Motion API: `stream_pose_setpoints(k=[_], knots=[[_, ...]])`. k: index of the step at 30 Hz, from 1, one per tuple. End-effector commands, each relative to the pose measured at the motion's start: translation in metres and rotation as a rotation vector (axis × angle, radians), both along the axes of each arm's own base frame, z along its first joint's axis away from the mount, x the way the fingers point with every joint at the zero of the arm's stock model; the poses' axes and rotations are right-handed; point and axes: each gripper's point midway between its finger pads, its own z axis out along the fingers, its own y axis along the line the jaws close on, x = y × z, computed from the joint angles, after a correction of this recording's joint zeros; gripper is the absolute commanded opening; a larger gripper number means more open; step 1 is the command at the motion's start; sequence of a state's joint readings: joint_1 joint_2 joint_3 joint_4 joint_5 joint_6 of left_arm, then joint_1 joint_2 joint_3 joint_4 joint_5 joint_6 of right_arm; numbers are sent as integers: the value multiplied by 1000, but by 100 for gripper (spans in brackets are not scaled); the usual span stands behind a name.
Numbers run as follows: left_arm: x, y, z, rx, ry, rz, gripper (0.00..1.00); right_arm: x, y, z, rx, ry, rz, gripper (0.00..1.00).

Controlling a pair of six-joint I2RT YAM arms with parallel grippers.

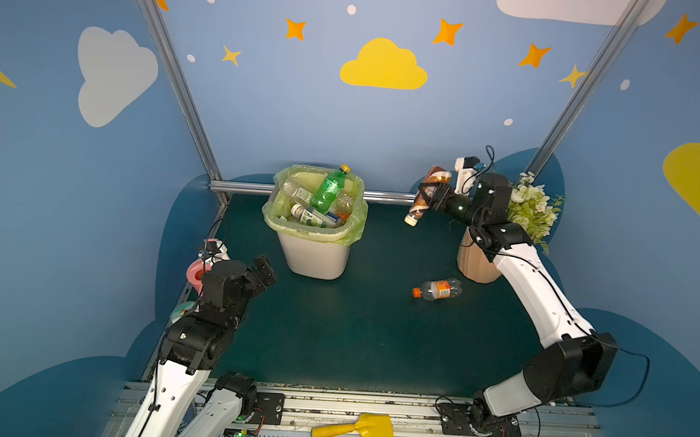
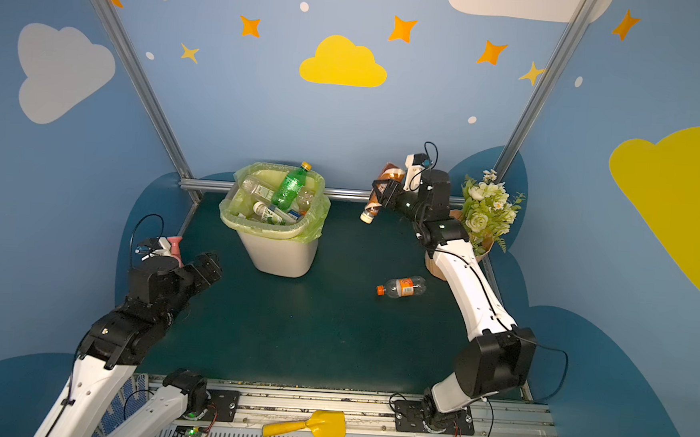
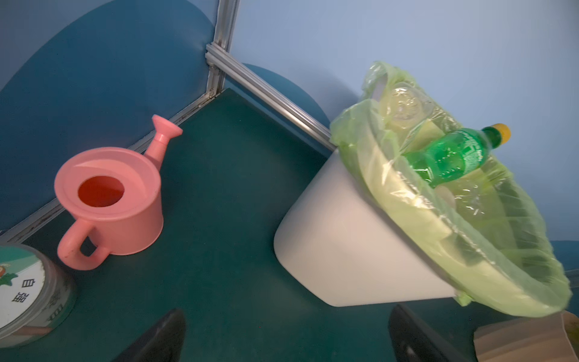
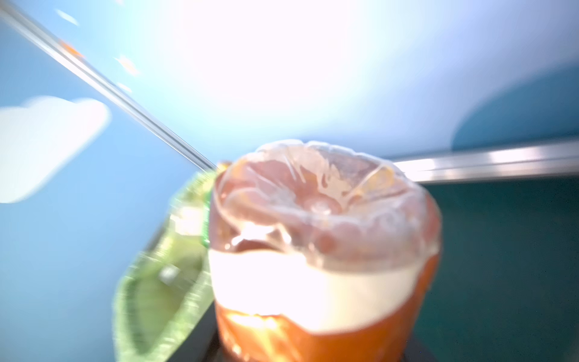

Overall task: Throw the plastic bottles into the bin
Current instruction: 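Lift the brown coffee bottle and drop it into the bin with the right gripper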

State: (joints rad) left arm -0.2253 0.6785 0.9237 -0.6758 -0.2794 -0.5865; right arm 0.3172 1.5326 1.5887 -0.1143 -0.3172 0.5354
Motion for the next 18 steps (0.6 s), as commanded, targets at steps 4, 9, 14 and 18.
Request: stream_pose_setpoints(k=[4, 9, 14, 18], knots=[[0, -1, -13, -55, 33, -4, 100, -25, 61, 86, 110, -239, 156, 50], [0, -3, -14, -71, 34, -7, 100, -25, 152, 63, 102, -169, 348, 50], [2, -6, -16, -86, 37, -20, 100, -18, 227, -3, -92, -34, 508, 63], [-2, -6, -8, -76, 26, -32, 100, -16, 214, -5, -215, -20, 465, 90]])
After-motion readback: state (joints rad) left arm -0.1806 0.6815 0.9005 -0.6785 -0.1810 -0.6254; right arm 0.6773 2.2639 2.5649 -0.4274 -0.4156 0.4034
